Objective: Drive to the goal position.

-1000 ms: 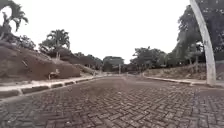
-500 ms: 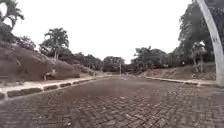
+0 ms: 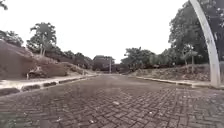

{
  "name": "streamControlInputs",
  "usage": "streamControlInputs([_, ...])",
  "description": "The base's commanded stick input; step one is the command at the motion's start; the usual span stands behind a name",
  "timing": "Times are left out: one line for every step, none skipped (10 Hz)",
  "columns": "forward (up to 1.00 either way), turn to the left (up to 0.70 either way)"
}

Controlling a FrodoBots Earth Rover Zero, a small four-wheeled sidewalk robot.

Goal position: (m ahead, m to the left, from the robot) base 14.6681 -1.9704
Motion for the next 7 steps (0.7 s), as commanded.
streamControlInputs([1.0,0.0])
streamControlInputs([1.0,0.0])
streamControlInputs([1.0,0.0])
streamControlInputs([1.0,0.0])
streamControlInputs([1.0,0.0])
streamControlInputs([1.0,0.0])
streamControlInputs([1.0,0.0])
